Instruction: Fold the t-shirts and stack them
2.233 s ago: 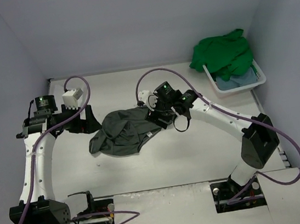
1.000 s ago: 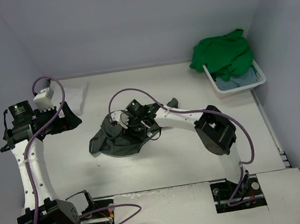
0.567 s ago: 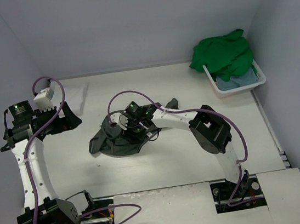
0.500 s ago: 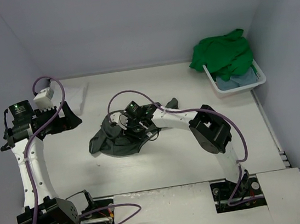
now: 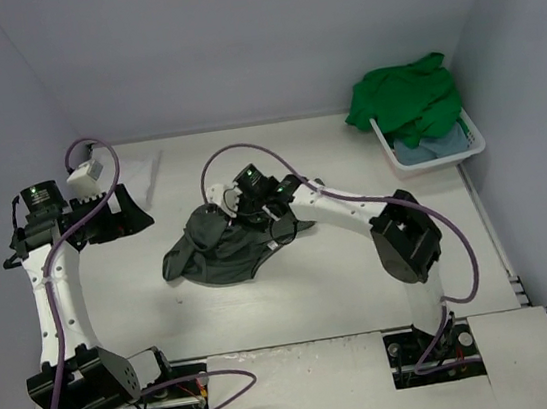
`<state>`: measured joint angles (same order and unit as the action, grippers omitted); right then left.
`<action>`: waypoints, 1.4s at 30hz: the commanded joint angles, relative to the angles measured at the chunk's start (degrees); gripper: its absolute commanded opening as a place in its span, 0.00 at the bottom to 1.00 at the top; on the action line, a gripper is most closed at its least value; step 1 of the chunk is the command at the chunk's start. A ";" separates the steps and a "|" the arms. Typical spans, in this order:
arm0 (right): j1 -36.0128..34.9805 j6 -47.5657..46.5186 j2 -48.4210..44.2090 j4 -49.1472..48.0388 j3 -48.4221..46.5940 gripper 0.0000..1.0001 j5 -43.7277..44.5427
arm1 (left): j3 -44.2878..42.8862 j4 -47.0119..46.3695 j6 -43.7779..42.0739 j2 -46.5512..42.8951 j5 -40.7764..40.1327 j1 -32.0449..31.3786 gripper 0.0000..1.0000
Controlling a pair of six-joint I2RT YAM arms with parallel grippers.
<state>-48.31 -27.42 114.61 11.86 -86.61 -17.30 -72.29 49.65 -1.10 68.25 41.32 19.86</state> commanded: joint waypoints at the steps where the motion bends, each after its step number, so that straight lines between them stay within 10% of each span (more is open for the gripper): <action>1: 3.13 -3.86 -10.97 0.88 -6.20 0.00 5.24 | -0.66 -0.61 -0.74 0.83 3.58 -0.96 0.86; 21: 16.06 -17.40 -22.14 6.25 -12.45 0.00 15.36 | -1.89 -0.43 -9.26 12.95 -3.53 -27.32 0.86; 42: 21.86 -18.72 -26.45 7.48 -6.56 0.00 12.73 | 6.02 -23.10 -14.36 23.77 -23.21 -31.37 0.71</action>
<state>-26.92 -45.54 91.46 21.65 -93.19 -3.77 -65.78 31.88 -14.33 91.72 22.46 -11.55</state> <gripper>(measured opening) 0.008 0.714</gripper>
